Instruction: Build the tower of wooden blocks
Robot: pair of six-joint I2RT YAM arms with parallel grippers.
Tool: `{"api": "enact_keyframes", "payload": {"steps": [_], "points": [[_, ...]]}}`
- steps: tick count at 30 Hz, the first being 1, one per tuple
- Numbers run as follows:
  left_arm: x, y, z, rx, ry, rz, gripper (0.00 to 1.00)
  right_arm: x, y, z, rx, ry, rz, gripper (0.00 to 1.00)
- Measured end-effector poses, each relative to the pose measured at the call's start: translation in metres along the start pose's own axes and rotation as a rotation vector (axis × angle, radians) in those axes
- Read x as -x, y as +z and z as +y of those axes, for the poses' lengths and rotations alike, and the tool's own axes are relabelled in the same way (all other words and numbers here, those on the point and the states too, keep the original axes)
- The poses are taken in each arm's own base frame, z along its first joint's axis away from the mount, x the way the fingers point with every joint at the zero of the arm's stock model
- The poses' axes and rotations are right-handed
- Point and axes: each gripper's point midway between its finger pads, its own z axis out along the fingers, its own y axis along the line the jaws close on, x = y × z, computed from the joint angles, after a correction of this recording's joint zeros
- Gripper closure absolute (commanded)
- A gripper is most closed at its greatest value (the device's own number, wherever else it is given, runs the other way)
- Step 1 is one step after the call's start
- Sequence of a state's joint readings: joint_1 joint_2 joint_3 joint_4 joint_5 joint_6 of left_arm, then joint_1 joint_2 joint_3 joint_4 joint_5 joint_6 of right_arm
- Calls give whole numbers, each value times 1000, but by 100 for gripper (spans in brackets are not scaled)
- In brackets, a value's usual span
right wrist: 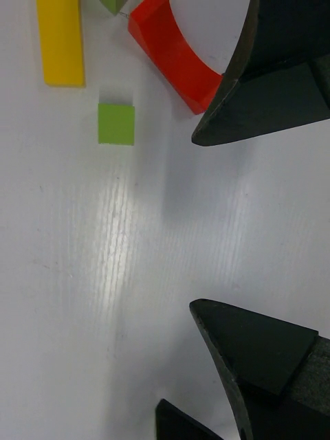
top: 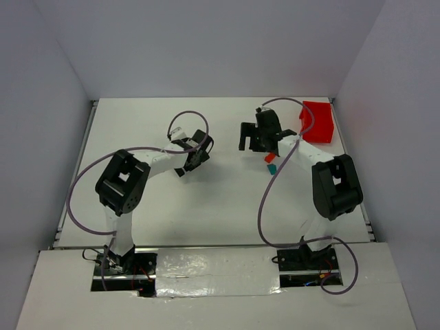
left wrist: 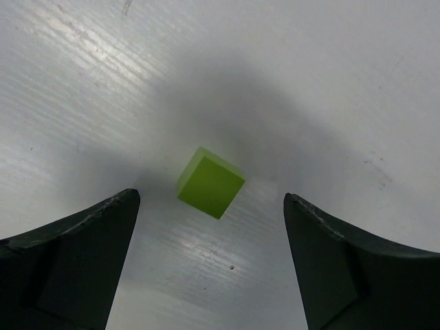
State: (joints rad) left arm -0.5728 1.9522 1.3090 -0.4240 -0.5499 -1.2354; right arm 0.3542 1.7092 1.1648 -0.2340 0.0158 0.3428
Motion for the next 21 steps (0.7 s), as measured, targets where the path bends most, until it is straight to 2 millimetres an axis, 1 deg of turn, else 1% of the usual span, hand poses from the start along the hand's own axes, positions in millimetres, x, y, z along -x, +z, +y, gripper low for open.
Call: {"api": "enact_keyframes", "payload": {"steps": [2,3,7,9,11,14,16,19,20,21], "points": [[-2,-3,4,3,6,11,1,0,9,-5,-26,-10,18,2],[-4,-5,8,10,13,23,1,1,13,-7,-39,-16,28,6],[-6,-16,21,16,24,42,0,1,36,-17,-80,-31,71,11],[-2,-27,26,4,22,37,1,1,44,-22,-102,-38,89,16],[7,-44,30,-27,22,22,1,3,50,-25,-117,-46,97,16],[25,-70,35,-85,11,-18,0,4,53,-30,-141,-62,104,16],[35,-84,39,-121,11,-48,1,3,53,-32,-147,-71,108,16],[41,-98,54,-138,32,-77,1,2,53,-36,-160,-83,116,17],[41,-100,59,-138,47,-81,1,2,53,-38,-163,-84,117,21],[41,-102,63,-139,60,-83,1,2,54,-39,-165,-85,117,21]]}}
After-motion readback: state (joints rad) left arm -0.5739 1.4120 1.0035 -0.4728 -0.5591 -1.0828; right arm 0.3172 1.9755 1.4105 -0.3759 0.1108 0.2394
